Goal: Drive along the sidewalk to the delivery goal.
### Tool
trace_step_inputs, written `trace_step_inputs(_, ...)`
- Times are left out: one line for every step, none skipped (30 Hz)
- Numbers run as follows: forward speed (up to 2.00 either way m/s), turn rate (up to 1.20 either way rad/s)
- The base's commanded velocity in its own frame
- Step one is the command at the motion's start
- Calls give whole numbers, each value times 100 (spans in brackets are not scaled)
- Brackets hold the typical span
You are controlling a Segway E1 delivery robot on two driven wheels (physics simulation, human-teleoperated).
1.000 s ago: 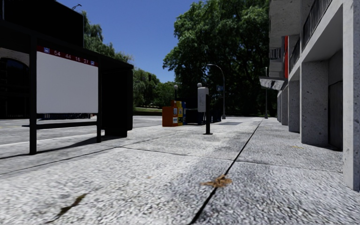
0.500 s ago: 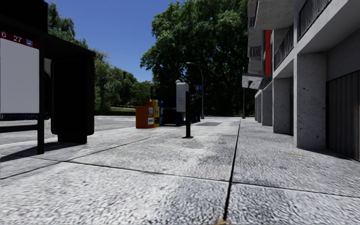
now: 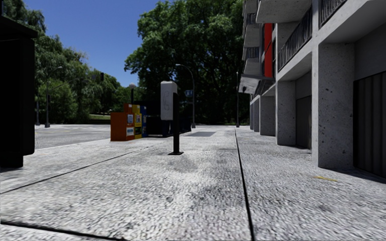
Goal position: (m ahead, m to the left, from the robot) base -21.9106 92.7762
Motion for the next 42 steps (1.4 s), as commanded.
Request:
trace_step_inputs(200,-37)
trace_step_inputs(200,-37)
trace_step_inputs(200,-37)
trace_step_inputs(200,-37)
trace_step_inputs(200,-37)
trace_step_inputs(200,-37)
trace_step_inputs(200,-37)
trace_step_inputs(200,-37)
trace_step_inputs(200,-37)
trace_step_inputs(200,-37)
trace_step_inputs(200,-37)
trace_step_inputs(200,-37)
trace_step_inputs(200,-37)
trace_step_inputs(200,-37)
trace_step_inputs(200,-37)
trace_step_inputs(200,-37)
trace_step_inputs(200,-37)
trace_step_inputs(200,-37)
trace_step_inputs(200,-37)
trace_step_inputs(200,-37)
trace_step_inputs(200,-31)
trace_step_inputs(200,-21)
trace_step_inputs(200,-12)
trace_step_inputs(200,-8)
trace_step_inputs(200,-8)
trace_step_inputs(200,-7)
trace_step_inputs(200,-5)
trace_step_inputs(200,-4)
trace_step_inputs(200,0)
trace_step_inputs(200,0)
trace_step_inputs(200,0)
trace_step_inputs(200,0)
trace_step_inputs(200,0)
trace_step_inputs(200,0)
trace_step_inputs(200,0)
trace_step_inputs(200,0)
trace_step_inputs(200,0)
trace_step_inputs(200,0)
trace_step_inputs(200,0)
trace_step_inputs(200,0)
trace_step_inputs(200,0)
trace_step_inputs(200,0)
